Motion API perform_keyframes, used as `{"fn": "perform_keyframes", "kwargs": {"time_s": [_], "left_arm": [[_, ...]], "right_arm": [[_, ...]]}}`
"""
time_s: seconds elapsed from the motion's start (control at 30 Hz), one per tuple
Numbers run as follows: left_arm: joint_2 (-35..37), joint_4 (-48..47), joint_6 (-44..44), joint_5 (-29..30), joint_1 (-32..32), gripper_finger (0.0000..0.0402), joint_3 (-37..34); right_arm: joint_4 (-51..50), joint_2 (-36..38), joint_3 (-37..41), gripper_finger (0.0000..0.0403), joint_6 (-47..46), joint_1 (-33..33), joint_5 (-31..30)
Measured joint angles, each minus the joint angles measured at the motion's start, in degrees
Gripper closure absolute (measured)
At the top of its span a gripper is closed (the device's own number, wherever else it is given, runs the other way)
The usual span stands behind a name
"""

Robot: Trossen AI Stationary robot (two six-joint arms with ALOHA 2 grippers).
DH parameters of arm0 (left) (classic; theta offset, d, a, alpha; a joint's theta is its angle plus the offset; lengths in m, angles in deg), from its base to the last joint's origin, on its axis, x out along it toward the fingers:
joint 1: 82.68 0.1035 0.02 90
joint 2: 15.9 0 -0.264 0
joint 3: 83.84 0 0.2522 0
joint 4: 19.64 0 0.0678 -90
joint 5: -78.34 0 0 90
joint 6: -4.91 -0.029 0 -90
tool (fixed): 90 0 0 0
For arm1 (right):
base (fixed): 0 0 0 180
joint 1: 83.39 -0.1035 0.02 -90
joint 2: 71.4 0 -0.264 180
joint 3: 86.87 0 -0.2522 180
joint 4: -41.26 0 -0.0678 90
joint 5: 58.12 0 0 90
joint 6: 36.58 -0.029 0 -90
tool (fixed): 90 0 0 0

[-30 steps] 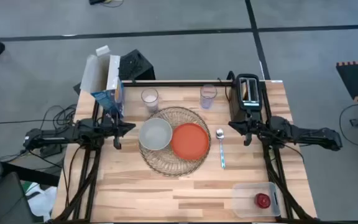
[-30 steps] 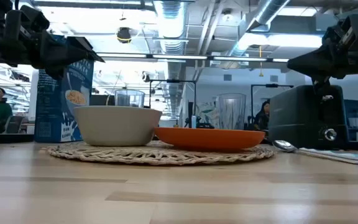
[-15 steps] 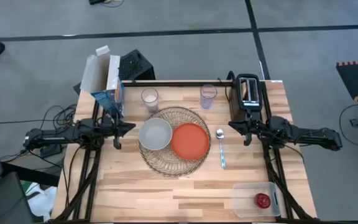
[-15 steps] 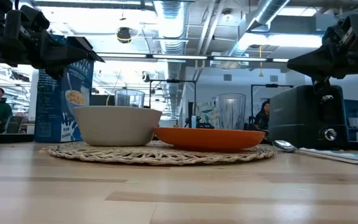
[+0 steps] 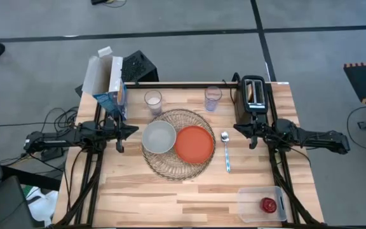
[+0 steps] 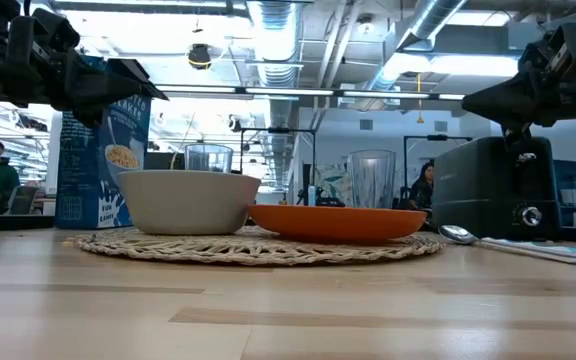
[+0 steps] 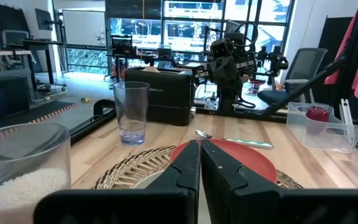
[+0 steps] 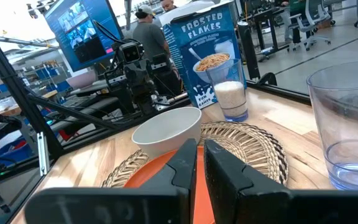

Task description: Arrange a breakfast setting

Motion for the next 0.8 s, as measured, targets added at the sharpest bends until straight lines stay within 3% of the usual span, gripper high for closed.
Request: {"fn": "perform_keyframes", "kwargs": {"time_s": [0.47, 0.8], "left_arm": [[0.0, 0.0, 0.09, 0.0, 0.0, 0.0401, -0.01], [0.02, 2.63, 4.87, -0.15, 0.01, 0.0401, 0.0]], "right_arm": [[0.01, -0.02, 0.01, 0.0343, 0.0, -0.01, -0.02], [0.01, -0.02, 0.02, 0.0343, 0.0, -0.02, 0.0]]}}
